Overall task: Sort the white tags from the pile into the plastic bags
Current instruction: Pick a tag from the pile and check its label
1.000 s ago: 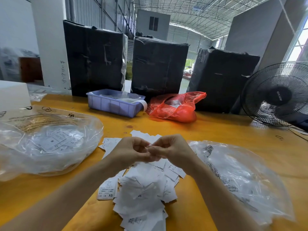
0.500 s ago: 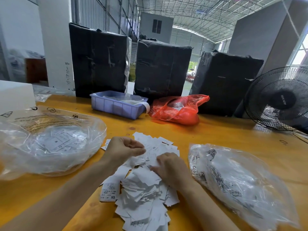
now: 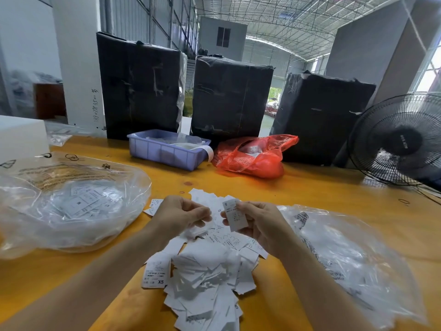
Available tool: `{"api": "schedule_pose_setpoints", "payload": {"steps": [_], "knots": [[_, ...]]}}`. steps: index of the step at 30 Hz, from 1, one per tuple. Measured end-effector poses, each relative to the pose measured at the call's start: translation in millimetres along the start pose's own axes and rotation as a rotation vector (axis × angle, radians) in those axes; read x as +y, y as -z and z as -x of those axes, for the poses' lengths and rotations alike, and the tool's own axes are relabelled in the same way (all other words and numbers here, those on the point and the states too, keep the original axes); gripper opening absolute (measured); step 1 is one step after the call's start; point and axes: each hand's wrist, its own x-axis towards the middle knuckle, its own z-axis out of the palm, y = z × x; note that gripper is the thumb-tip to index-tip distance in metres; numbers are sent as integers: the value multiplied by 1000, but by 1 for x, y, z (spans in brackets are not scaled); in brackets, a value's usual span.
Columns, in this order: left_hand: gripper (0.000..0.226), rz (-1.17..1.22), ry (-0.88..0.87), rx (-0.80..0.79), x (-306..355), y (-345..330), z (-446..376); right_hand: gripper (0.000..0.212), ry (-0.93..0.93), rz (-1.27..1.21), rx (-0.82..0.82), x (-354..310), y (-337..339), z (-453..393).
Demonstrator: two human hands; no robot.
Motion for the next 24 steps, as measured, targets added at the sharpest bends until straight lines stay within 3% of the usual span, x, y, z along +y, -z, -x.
{"api": "schedule_pose_setpoints", "payload": {"steps": [5, 13, 24], "knots": [[15, 21, 14, -83, 3, -4, 2, 16, 71, 104, -44, -10, -8, 7], [5, 53, 6, -75, 6, -4, 4, 9, 403, 612, 158, -18, -11, 4], [9, 89, 25, -69, 8, -4, 6, 8, 463, 659, 119, -20, -8, 3]]}}
